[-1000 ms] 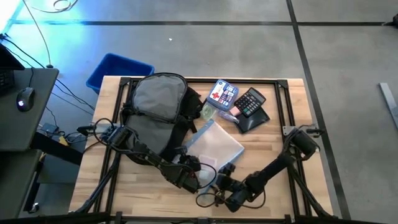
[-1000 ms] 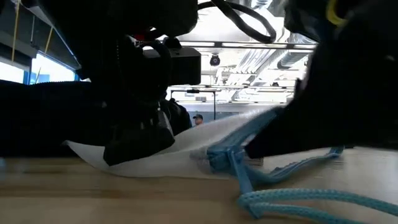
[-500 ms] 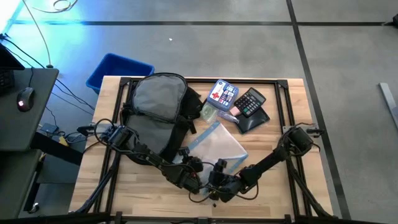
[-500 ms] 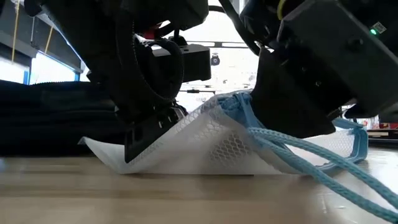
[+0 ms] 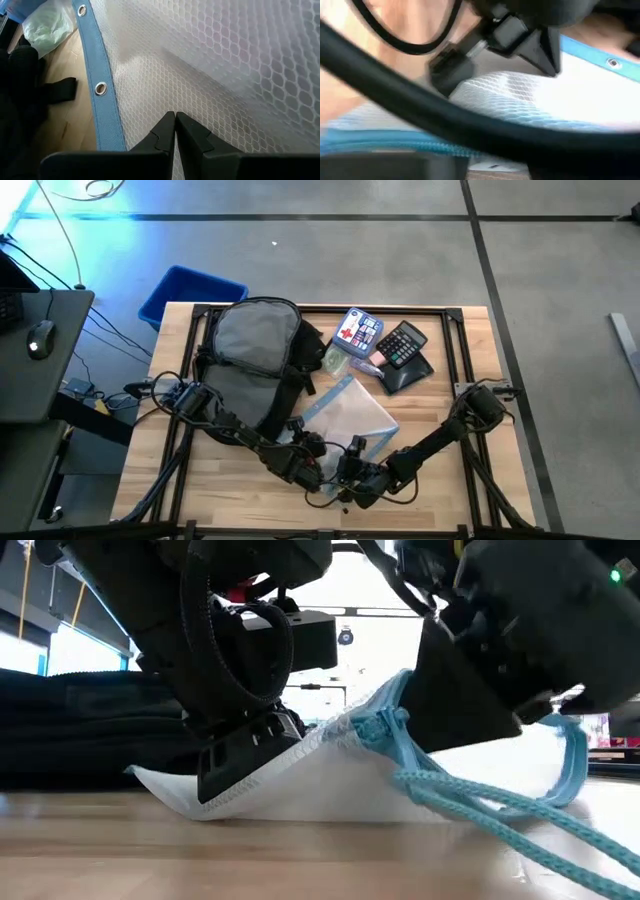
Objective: Unpack backpack
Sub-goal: Remove the white charger adapter from the white zip bag, then remove the red game card from the white zip bag
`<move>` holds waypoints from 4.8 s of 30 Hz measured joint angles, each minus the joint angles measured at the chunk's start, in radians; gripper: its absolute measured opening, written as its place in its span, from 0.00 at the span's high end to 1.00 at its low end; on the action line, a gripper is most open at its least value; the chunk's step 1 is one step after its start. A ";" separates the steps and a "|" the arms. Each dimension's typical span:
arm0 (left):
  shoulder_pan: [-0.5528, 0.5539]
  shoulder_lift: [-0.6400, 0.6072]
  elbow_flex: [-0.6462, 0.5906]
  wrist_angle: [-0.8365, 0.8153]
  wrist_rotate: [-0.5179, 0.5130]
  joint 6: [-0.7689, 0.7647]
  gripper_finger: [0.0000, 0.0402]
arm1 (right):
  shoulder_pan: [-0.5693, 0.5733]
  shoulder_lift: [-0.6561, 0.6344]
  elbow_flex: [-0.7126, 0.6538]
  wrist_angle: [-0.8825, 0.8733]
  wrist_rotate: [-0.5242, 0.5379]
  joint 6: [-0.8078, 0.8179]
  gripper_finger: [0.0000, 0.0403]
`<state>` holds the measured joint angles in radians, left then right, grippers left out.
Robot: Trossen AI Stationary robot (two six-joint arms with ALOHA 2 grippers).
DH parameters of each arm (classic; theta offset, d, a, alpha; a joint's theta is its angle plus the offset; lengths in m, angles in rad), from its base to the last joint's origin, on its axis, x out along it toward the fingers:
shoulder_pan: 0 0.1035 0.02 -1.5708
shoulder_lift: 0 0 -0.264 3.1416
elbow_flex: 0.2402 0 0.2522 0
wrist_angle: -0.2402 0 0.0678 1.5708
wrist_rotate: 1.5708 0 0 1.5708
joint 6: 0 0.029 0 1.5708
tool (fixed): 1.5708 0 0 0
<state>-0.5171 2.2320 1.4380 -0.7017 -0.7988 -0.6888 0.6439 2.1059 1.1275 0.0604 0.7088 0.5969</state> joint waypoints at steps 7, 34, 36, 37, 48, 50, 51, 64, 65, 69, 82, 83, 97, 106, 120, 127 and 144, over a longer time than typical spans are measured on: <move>-0.002 0.001 0.001 -0.074 -0.001 -0.075 1.00 | 0.047 -0.026 -0.003 -0.038 0.037 -0.024 0.97; -0.009 0.001 -0.001 -0.069 0.003 -0.077 1.00 | 0.044 -0.026 -0.003 -0.049 -0.128 -0.001 0.34; -0.010 0.001 -0.001 -0.069 0.002 -0.076 1.00 | 0.056 -0.051 -0.003 -0.087 -0.134 -0.012 0.34; -0.010 0.001 -0.001 -0.069 0.002 -0.076 1.00 | 0.062 -0.066 -0.003 -0.109 -0.128 -0.006 0.34; -0.010 0.001 0.000 -0.082 0.002 -0.079 1.00 | 0.088 -0.109 -0.003 -0.219 0.120 0.004 0.34; -0.010 0.001 0.000 -0.083 0.002 -0.078 1.00 | 0.067 -0.110 -0.003 -0.219 0.101 -0.024 0.34; -0.010 0.001 0.000 -0.083 0.002 -0.079 1.00 | 0.054 -0.110 -0.004 -0.219 0.081 -0.027 0.34; -0.009 0.001 0.000 -0.088 0.002 -0.077 1.00 | -0.068 -0.056 -0.005 -0.074 -0.202 -0.208 0.34; -0.009 0.001 -0.001 -0.089 0.003 -0.075 1.00 | -0.067 -0.046 -0.005 -0.056 -0.202 -0.214 0.35; -0.010 0.000 -0.001 -0.091 0.004 -0.073 1.00 | -0.053 -0.034 -0.005 -0.040 -0.185 -0.195 0.41; -0.010 0.000 0.000 -0.143 0.005 -0.125 1.00 | 0.038 -0.151 0.017 -0.359 -0.390 0.027 0.78; -0.010 0.000 0.000 -0.152 0.008 -0.125 1.00 | 0.053 -0.166 0.017 -0.384 -0.434 0.058 0.78; -0.037 0.000 -0.001 -0.156 0.017 -0.122 1.00 | -0.038 -0.285 -0.001 -0.769 -0.076 0.189 0.78; -0.049 0.000 -0.001 -0.141 0.012 -0.118 1.00 | -0.537 -0.285 -0.150 -0.480 -0.009 0.053 0.77; -0.073 0.000 0.000 -0.118 0.008 -0.110 1.00 | -0.648 -0.344 -0.178 -0.352 -0.234 -0.081 0.36; -0.081 0.001 0.042 -0.170 0.042 -0.085 1.00 | -0.172 -0.358 -0.177 -0.243 -0.107 -0.033 0.34; -0.084 0.004 0.187 -0.221 0.041 -0.077 1.00 | 0.235 -0.075 -0.173 0.155 0.050 0.133 0.34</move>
<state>-0.6012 2.2356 1.6245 -0.9230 -0.7578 -0.7659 0.8791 2.0312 0.9543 0.2154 0.7589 0.7297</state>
